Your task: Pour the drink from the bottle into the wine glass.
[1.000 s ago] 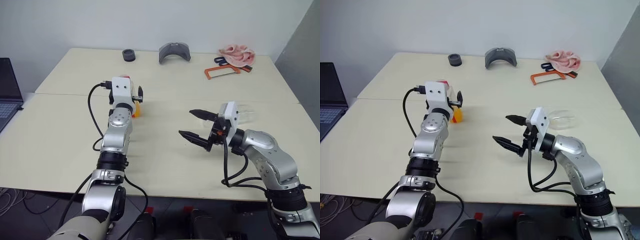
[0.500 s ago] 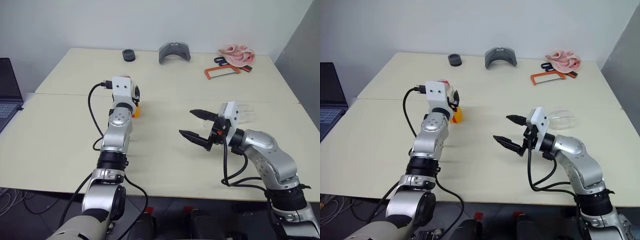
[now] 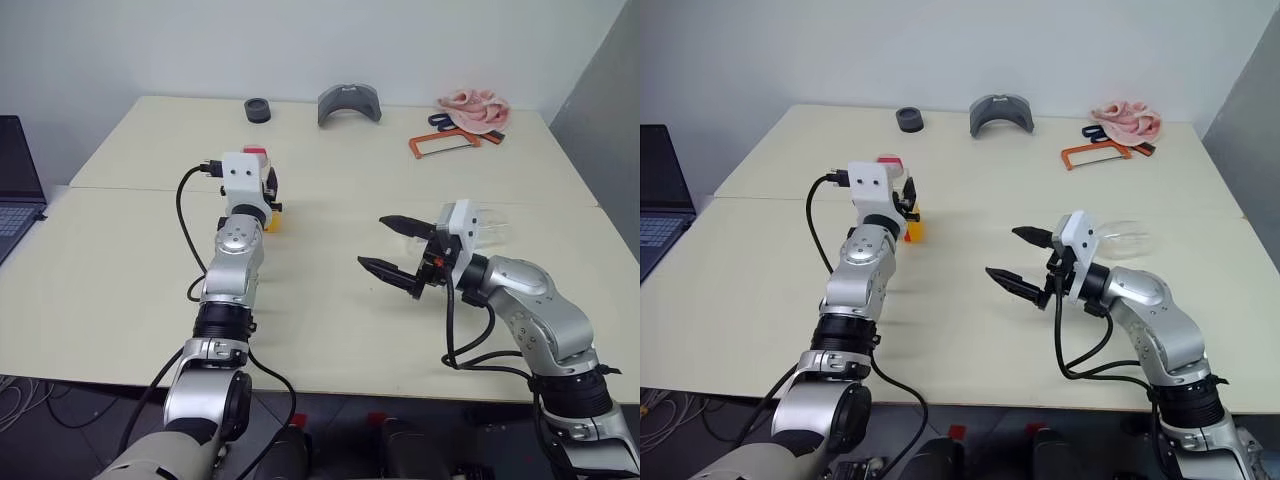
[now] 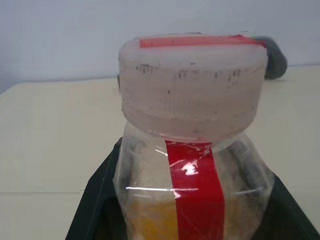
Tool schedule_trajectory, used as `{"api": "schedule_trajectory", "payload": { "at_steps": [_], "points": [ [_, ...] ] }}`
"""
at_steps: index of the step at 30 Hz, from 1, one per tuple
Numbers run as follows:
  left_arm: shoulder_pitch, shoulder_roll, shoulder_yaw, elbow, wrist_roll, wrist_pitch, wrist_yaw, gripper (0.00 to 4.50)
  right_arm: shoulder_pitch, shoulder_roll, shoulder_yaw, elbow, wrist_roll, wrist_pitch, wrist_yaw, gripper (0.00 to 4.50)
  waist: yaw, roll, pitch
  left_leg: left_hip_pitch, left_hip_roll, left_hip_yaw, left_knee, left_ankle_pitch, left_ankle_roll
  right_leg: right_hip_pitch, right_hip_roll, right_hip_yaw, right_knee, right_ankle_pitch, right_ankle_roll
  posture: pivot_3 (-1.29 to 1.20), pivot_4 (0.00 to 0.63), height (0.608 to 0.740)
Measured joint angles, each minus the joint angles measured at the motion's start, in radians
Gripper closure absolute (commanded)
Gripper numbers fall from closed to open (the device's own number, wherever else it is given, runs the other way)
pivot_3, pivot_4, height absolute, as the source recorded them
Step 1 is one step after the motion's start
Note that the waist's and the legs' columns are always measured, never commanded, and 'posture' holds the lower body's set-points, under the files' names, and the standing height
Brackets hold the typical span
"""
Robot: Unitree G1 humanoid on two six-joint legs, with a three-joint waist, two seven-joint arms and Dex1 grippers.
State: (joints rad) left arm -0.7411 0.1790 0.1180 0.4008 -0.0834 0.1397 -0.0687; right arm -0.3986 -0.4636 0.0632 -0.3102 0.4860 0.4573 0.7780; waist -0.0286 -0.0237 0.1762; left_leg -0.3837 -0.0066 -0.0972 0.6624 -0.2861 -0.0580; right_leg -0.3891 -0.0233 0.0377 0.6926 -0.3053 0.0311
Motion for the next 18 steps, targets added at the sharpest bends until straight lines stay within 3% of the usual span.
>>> {"api": "schedule_trajectory", "payload": {
  "at_steps": [5, 10, 18],
  "points": [
    [0.061, -0.005, -0.055, -0.073, -0.177, -0.005, -0.374, 2.68, 0.050, -0.040, -0.060, -0.064, 0.013, 0.020, -0.028, 0.00, 0.003, 0.000, 0.000, -0.001, 0.000, 0.000, 0.000, 0.000, 0.000, 0.000, -0.001, 0.000, -0.002, 0.000, 0.000, 0.00, 0.150, 0.740],
    [0.072, 0.048, -0.164, -0.098, -0.240, 0.031, -0.701, 2.68, 0.115, -0.085, -0.122, -0.189, 0.077, 0.098, -0.066, 0.00, -0.001, 0.000, 0.000, -0.001, 0.000, 0.000, 0.000, 0.000, 0.000, 0.000, 0.000, 0.000, -0.002, 0.000, 0.000, 0.00, 0.150, 0.740],
    [0.001, 0.079, -0.273, -0.067, -0.230, -0.001, -0.997, 2.68, 0.006, -0.053, -0.098, -0.313, 0.125, 0.261, -0.246, 0.00, -0.006, 0.000, 0.000, 0.000, 0.000, 0.000, 0.000, -0.002, 0.003, 0.000, 0.003, 0.000, 0.000, 0.000, 0.000, 0.00, 0.150, 0.740]
  ]
}}
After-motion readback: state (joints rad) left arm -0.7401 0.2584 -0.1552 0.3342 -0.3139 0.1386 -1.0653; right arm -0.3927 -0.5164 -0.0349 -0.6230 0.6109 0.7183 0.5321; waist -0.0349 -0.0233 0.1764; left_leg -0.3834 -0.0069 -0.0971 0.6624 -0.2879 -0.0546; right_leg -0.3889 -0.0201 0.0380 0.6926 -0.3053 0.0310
